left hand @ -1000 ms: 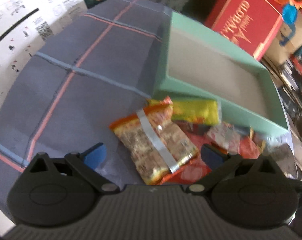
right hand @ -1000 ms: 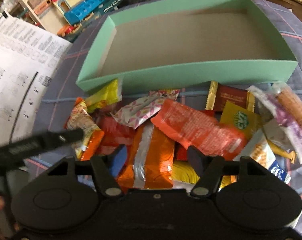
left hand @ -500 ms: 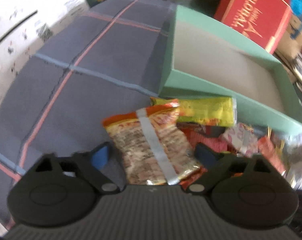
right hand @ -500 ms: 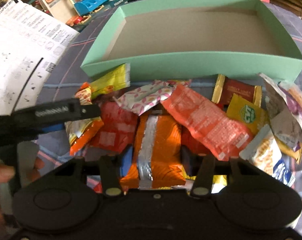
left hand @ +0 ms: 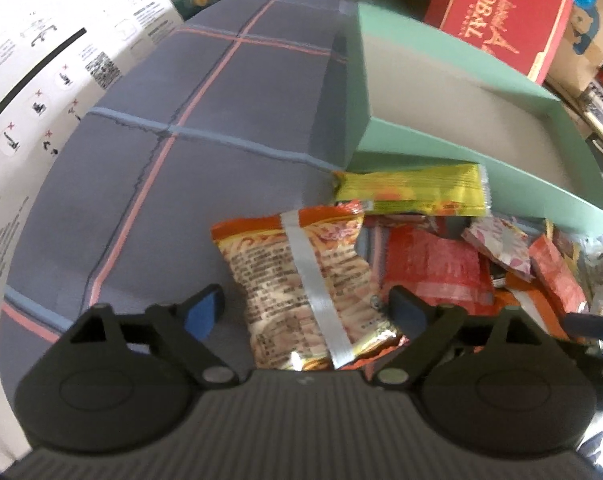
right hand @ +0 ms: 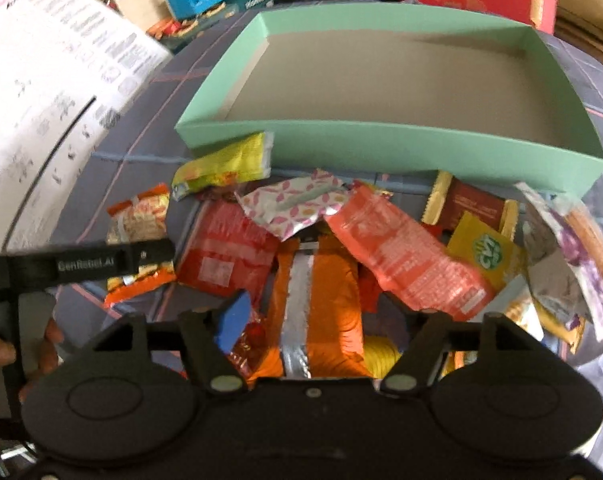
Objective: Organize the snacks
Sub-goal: 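Grasp the beige snack bag with the left gripper while the right grasps the orange bar, then lift both held snacks and carry them over the green tray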
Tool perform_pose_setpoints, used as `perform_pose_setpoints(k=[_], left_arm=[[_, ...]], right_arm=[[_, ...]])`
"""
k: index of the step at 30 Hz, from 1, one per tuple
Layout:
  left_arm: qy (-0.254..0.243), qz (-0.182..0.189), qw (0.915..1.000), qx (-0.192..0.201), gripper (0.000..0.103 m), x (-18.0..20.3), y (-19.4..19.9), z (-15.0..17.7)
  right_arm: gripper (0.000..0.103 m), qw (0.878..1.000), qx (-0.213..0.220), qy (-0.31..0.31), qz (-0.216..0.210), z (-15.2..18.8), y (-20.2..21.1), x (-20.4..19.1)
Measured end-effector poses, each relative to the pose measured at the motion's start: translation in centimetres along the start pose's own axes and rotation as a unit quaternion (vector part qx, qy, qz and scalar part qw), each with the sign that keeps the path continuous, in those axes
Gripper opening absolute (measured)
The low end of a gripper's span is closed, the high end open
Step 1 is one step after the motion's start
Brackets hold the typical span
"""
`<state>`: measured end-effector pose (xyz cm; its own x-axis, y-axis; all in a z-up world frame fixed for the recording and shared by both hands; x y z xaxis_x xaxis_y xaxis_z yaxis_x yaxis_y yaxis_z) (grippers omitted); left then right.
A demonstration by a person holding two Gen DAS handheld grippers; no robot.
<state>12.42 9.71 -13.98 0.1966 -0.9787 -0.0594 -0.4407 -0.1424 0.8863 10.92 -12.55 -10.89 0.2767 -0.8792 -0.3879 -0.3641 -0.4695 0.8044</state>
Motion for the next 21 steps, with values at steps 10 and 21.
perform_pose_setpoints(k=[10,21], left_arm=[[-0.037,-0.015,0.9984,0.039,0.063,1.2,0.7,1.0],[-0.031,0.014,0.9991,0.024,0.055,0.7,1.9,1.9]], right_arm=[[0.052,0.997,-0.019,0.064,0.025,1.0,-2.1,-0.8],[0.051,0.999,0.021,0.012,-0.03,0.9,1.6,-0.1]])
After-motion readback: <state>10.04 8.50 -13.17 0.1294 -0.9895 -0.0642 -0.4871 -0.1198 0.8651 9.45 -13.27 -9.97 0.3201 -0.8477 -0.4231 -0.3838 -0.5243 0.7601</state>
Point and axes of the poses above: each gripper's, at about its wrist camera, not at the fingertips, and y roughly against the way its jaws point, x to its right, z to its underside, the point moved 7 cm from there along -y, roughly the way its jaws point, and after that the axes turned 15 degrees about -z, right-handed, at the moved point
